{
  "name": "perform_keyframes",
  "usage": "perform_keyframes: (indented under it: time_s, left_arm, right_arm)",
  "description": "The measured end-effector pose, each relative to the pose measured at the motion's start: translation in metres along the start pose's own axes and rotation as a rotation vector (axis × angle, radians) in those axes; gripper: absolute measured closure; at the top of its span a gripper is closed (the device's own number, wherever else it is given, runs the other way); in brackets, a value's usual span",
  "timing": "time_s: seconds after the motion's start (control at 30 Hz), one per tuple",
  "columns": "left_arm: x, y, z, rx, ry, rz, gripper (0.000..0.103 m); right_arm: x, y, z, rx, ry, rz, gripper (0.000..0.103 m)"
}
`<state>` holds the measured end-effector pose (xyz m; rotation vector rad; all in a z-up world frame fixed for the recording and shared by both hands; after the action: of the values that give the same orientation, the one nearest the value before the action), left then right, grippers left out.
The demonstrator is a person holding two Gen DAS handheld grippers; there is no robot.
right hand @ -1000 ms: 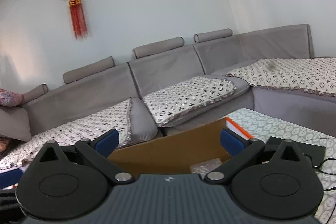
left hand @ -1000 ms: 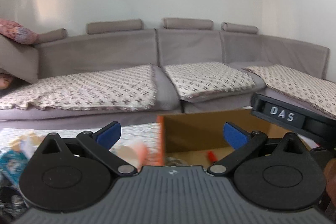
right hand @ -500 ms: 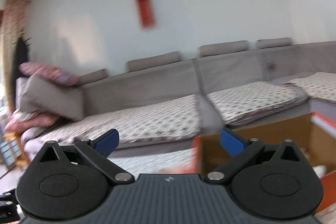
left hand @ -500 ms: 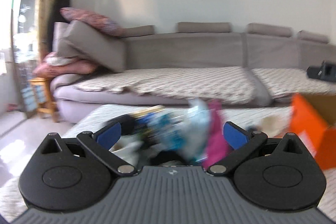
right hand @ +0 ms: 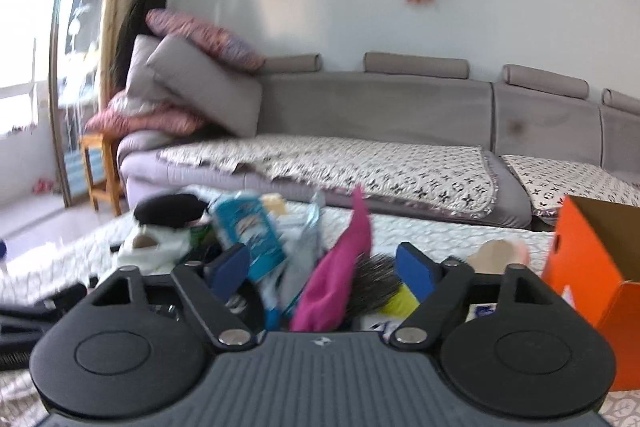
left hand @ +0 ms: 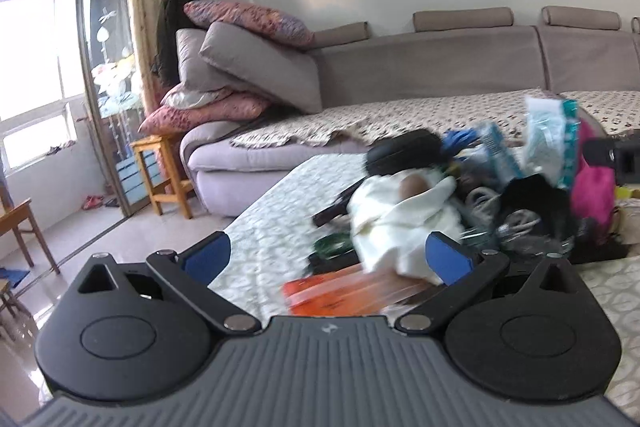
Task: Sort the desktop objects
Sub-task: 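Return both grippers from the orange box to the cluttered items, then grasp the orange-red strip with the left gripper while the right gripper grasps the pink cloth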
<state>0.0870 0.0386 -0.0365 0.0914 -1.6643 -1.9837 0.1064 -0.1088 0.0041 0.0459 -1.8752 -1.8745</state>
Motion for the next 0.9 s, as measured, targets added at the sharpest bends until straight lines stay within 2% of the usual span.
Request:
perform_keyframes:
  time_s: [0.13, 0.33, 0.37, 0.4, 0.5, 0.63, 0.7, 0.73, 0.77, 0.8, 0.9]
  left_arm:
    - [-0.008, -0.001, 0.003, 0.018, 0.007, 0.018, 0.0]
    - [-0.014, -0.009, -0.006, 0.014, -0.033, 0.033, 0.0]
    - [-0.014, -0.011, -0.008, 0.008, -0.033, 0.038, 0.0]
    - [-0.016, -0.013, -0.009, 0.003, -0.038, 0.044, 0.0]
    - [-0.024, -0.018, -0.01, 0.012, -0.055, 0.08, 0.0]
    - [-0.045, -0.03, -0.005, 0.056, -0.088, 0.196, 0.0]
    - [-0.049, -0.032, 0.0, 0.091, -0.112, 0.226, 0.001]
    - [-0.047, -0.031, 0.002, 0.103, -0.131, 0.226, 0.02]
    - [-0.043, -0.028, 0.004, 0.117, -0.149, 0.217, 0.068]
    - [-0.04, -0.026, 0.005, 0.115, -0.147, 0.223, 0.101]
    - [-0.035, -0.03, 0.005, 0.131, -0.179, 0.283, 0.1]
  right_arm:
    - [-0.007, -0.006, 0.005, 0.009, -0.025, 0.046, 0.044]
    - [-0.018, -0.019, -0.004, -0.049, -0.059, 0.094, 0.045]
    - [-0.019, -0.021, -0.004, -0.049, -0.059, 0.096, 0.053]
    - [-0.02, -0.021, -0.005, -0.049, -0.056, 0.101, 0.071]
    - [-0.023, -0.024, -0.006, -0.078, -0.037, 0.127, 0.088]
    - [-0.021, -0.022, -0.003, -0.094, -0.019, 0.135, 0.094]
    - [-0.021, -0.022, -0.002, -0.095, -0.016, 0.133, 0.095]
    - [-0.021, -0.022, -0.001, -0.096, -0.016, 0.133, 0.095]
    - [-0.021, -0.023, -0.001, -0.098, -0.018, 0.132, 0.095]
    - [-0.02, -0.023, -0.001, -0.098, -0.017, 0.132, 0.095]
    - [-0.02, -0.022, -0.002, -0.095, -0.019, 0.133, 0.095]
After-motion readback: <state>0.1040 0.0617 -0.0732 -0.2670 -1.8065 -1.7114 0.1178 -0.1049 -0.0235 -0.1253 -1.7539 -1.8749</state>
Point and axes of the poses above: each gripper's, at about its wrist camera, not at the fingertips, and x roughly against the way its jaws point, z to its left, y to its top, the point moved 7 cm from there along -x, roughly the way its jaws point, and after that the axes turned 11 degrees about y, right-handed, at the moved point
